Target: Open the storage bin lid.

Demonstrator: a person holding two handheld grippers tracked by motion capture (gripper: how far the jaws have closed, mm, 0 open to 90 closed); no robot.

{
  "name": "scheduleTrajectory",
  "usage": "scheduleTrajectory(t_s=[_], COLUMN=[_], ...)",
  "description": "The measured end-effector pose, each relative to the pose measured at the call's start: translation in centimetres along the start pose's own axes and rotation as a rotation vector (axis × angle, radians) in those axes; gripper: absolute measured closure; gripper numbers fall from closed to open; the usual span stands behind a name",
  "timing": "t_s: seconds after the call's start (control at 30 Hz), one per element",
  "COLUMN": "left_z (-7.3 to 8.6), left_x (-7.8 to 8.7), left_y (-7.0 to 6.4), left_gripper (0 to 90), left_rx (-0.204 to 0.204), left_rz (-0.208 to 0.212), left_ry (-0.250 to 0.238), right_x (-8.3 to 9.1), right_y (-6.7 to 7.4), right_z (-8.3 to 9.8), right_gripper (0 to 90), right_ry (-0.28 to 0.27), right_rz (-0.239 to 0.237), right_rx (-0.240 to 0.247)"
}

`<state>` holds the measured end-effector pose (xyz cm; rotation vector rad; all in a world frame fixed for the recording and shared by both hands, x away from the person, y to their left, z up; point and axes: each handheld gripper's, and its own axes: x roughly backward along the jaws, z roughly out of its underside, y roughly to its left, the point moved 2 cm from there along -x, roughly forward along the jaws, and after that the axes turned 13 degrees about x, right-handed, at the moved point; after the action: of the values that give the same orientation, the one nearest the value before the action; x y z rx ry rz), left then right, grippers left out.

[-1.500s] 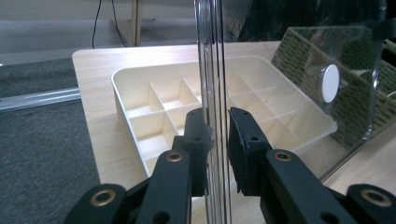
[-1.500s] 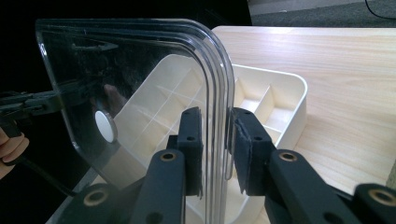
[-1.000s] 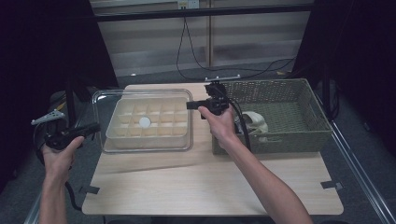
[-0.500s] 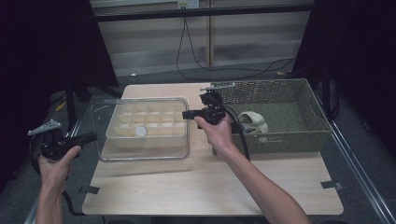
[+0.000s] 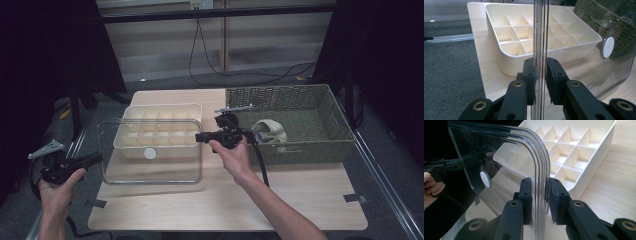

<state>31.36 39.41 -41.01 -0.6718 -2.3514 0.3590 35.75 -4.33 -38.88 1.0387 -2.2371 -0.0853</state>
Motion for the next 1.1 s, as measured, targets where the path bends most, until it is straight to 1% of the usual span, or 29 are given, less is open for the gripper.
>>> scheduleTrajectory(t_s=[0.03, 0.07, 0.1, 0.2, 0.27, 0.4, 0.47, 0.53, 0.6, 0.67, 0.7, 0.73, 0.8, 0.9, 0.97, 1.03, 1.1], left_z=[0.1, 0.3, 0.5, 1.1, 1.5, 2.2, 2.7, 3.3, 3.7, 4.2, 4.4, 4.7, 5.0, 5.6, 6.0, 6.3, 6.6], left_x=[0.0, 0.1, 0.2, 0.6, 0.8, 1.4, 1.4, 1.4, 1.6, 1.9, 2.0, 1.9, 1.9, 1.7, 1.3, 0.9, 0.4], left_y=[0.0, 0.0, 0.0, 0.1, -0.1, -0.5, -0.3, -0.2, -0.1, 0.0, 0.0, 0.0, 0.2, 0.5, 0.8, 0.9, 1.2], left_gripper=[78.4, 78.3, 78.2, 78.4, 78.4, 78.3, 78.3, 78.0, 78.0, 78.0, 78.1, 78.1, 77.9, 77.8, 77.7, 77.2, 76.7], left_rx=[0.008, 0.004, 0.01, 0.024, 0.019, 0.033, 0.033, 0.04, 0.04, 0.054, 0.053, 0.059, 0.058, 0.079, 0.094, 0.108, 0.112], left_rz=[0.0, -0.002, -0.005, 0.003, -0.008, -0.015, -0.022, -0.032, -0.034, -0.025, -0.031, -0.036, -0.044, -0.037, -0.032, -0.036, -0.032], left_ry=[-0.004, -0.002, -0.006, -0.006, 0.001, -0.003, 0.018, 0.025, 0.023, 0.022, 0.022, 0.031, 0.044, 0.056, 0.066, 0.076, 0.093], right_x=[0.0, 0.0, 0.0, 0.0, -0.1, 0.0, 0.0, 0.0, -0.1, -0.2, -0.3, -0.4, -0.6, -0.9, -1.1, -1.3, -1.5], right_y=[0.2, 0.3, 0.4, 0.7, 0.9, 1.2, 1.4, 1.7, 1.9, 2.0, 2.0, 2.1, 2.2, 2.1, 2.1, 2.0, 1.8], right_z=[0.4, 0.6, 0.8, 1.5, 2.2, 3.0, 3.3, 3.6, 4.1, 4.4, 4.6, 4.7, 5.0, 5.3, 5.5, 5.6, 5.7], right_gripper=[74.5, 74.5, 74.5, 74.6, 74.6, 74.5, 74.8, 75.3, 75.4, 75.6, 75.7, 75.7, 75.7, 76.4, 76.5, 76.4, 76.3], right_ry=[0.004, 0.003, 0.003, 0.007, 0.012, 0.017, 0.021, 0.03, 0.039, 0.044, 0.048, 0.05, 0.058, 0.061, 0.064, 0.068, 0.073], right_rz=[-0.005, -0.006, -0.008, -0.018, -0.025, -0.032, -0.035, -0.042, -0.049, -0.067, -0.069, -0.073, -0.069, -0.073, -0.066, -0.057, -0.046], right_rx=[-0.005, -0.004, -0.005, -0.017, -0.023, -0.03, -0.027, -0.026, -0.021, -0.026, -0.027, -0.027, -0.022, -0.028, -0.024, -0.019, -0.019])
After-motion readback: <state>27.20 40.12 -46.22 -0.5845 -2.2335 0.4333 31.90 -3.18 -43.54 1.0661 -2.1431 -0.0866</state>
